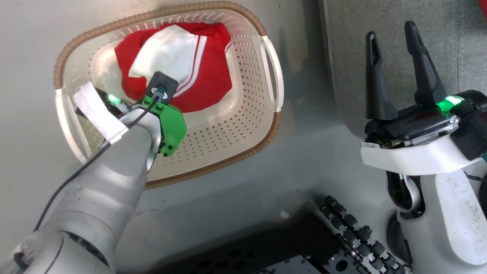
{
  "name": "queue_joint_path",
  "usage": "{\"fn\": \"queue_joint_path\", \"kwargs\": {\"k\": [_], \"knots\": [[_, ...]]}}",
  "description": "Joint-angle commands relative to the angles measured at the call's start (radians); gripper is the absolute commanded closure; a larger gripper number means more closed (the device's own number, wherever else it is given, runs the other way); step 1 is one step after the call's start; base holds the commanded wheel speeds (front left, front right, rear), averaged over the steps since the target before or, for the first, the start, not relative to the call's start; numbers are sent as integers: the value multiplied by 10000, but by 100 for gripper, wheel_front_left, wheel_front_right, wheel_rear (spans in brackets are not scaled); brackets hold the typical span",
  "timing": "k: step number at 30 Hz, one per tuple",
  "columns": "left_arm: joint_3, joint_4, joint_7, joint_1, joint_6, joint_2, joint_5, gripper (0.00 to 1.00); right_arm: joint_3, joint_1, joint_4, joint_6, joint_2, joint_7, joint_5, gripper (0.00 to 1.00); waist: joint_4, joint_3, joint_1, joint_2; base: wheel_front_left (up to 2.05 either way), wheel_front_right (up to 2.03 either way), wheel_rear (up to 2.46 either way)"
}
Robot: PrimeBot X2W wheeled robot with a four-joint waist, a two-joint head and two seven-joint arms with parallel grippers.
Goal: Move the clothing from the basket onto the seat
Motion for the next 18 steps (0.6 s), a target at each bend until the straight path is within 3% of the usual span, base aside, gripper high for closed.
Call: {"fn": "queue_joint_path", "kwargs": {"k": [1, 11, 18], "knots": [[110, -31, -246, 224, -35, -38, -185, 100, 6, 146, 74, -3, -93, -35, -81, 0, 365, -653, -1, 0, 0, 0, 0], [877, -727, -1310, 1474, -129, -255, -1114, 100, 13, 713, 635, -3, -296, -34, -192, 0, 922, -2610, -1, 0, 0, 0, 0], [1814, -2890, -1334, 2848, 147, 54, -1031, 100, -52, 1313, 957, -3, -364, 110, -255, 0, 1312, -4094, -1, 0, 0, 0, 0]]}}
